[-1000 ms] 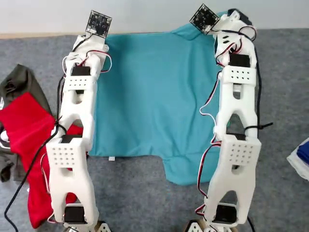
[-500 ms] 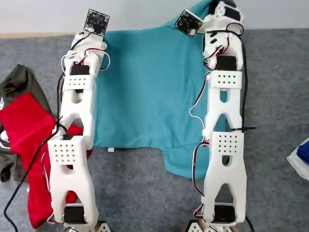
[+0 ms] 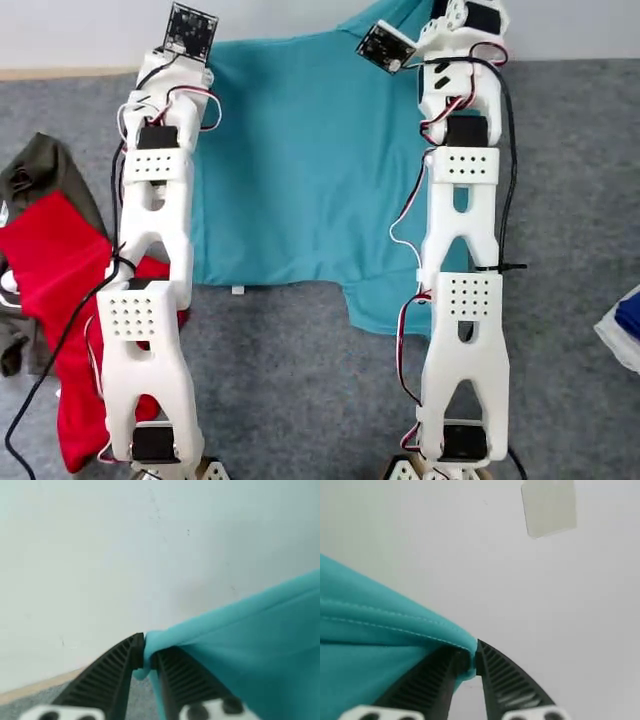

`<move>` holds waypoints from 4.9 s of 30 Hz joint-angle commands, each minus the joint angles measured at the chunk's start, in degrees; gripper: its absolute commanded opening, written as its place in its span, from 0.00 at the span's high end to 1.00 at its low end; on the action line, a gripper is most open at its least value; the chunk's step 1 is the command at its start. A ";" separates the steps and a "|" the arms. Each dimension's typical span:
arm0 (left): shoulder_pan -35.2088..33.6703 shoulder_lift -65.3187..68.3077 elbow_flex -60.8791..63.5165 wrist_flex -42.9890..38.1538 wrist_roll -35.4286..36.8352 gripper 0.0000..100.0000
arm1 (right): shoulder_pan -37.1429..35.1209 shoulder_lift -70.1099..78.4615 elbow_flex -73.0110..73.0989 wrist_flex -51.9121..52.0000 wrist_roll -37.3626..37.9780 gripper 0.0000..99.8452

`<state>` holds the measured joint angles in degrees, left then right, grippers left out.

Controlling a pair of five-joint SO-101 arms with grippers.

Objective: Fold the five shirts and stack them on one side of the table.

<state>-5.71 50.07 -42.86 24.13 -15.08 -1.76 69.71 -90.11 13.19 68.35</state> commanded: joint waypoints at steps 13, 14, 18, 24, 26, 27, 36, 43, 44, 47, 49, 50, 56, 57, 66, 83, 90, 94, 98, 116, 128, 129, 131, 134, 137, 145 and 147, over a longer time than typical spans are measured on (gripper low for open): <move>-0.70 -1.49 -2.95 12.13 -0.44 1.00 | 0.04 -1.63 -6.42 24.04 0.53 0.99; -0.79 -1.49 -2.95 13.98 -0.70 1.00 | 0.22 -1.80 -6.51 26.95 0.53 0.99; -0.97 -1.41 -2.77 21.80 -5.45 1.00 | 1.63 -4.00 -6.42 37.32 0.35 0.99; -0.97 -1.49 -3.12 34.37 -8.00 1.00 | 2.51 -7.34 -6.42 51.74 -1.14 0.99; -1.05 -1.49 -3.12 37.63 -8.09 1.00 | 2.68 -8.22 -6.42 56.04 -1.23 0.99; -1.05 -1.49 -3.12 39.30 -8.70 1.00 | 2.86 -8.57 -6.42 58.15 -1.23 0.99; -1.05 -1.49 -3.12 53.89 -19.60 1.00 | 4.44 -11.47 -6.42 78.37 -4.04 0.99; -2.29 -1.49 -7.87 64.88 -22.33 1.00 | 4.62 -15.25 -6.42 89.89 -8.53 0.99; -2.37 -1.49 -8.84 66.37 -23.12 1.00 | 4.70 -15.78 -6.42 89.89 -9.14 0.99; -2.37 -1.41 -12.09 70.95 -25.05 1.00 | 4.35 -17.98 -6.07 89.89 -9.14 0.99; -2.37 -1.41 -13.76 73.67 -26.55 1.00 | 3.74 -20.09 -2.81 89.98 -9.14 0.99; -2.37 -1.41 -14.37 74.81 -27.34 1.00 | 3.65 -21.85 -0.26 89.98 -9.23 0.99; -2.90 -1.49 -14.81 76.40 -28.22 1.00 | 3.47 -36.88 23.47 89.71 -9.41 0.99; -3.08 -1.49 -14.81 76.40 -28.22 1.00 | 3.47 -38.99 26.73 89.71 -9.49 0.99; -3.34 -1.58 -9.71 76.48 -30.86 1.00 | 4.00 -52.00 47.38 89.71 -10.99 0.99; -2.29 -11.34 12.70 76.40 -38.07 1.00 | 6.11 -64.92 74.90 89.63 -10.99 0.99; -3.08 -11.16 13.41 76.31 -38.07 1.00 | 6.02 -66.86 82.20 89.36 -10.90 0.99; -2.99 -11.16 13.41 76.31 -38.07 1.00 | 5.93 -67.12 83.34 89.19 -10.90 0.99; -3.08 -11.08 13.49 76.31 -38.07 1.00 | 5.76 -66.95 83.43 89.36 -10.90 0.99; -2.90 -11.25 20.18 76.22 -41.41 1.00 | 4.62 -66.77 90.11 88.84 -10.64 0.99; -4.13 -11.69 18.07 76.31 -41.23 0.88 | 4.53 -67.38 89.85 89.54 -10.90 0.79; -4.13 -11.69 17.71 76.31 -41.23 0.88 | 4.18 -67.38 89.85 89.54 -10.90 0.79; -4.13 -11.69 16.84 76.31 -41.23 0.87 | 3.82 -67.38 89.85 89.54 -10.90 0.79; -4.13 -11.69 14.99 76.31 -41.14 0.88 | 3.65 -67.30 88.44 89.36 -10.90 0.81; -4.13 -11.87 12.62 76.31 -39.56 0.88 | 3.21 -66.95 86.51 89.36 -10.90 0.84; -4.04 -20.66 11.65 76.40 -38.24 0.92 | 0.75 -67.30 85.54 89.36 -10.99 0.87; -4.13 -22.68 11.74 76.40 -37.27 0.92 | 1.01 -67.30 85.54 89.36 -10.99 0.87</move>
<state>-9.41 33.45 -29.32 98.86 -53.67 -0.44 6.07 0.35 100.48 57.71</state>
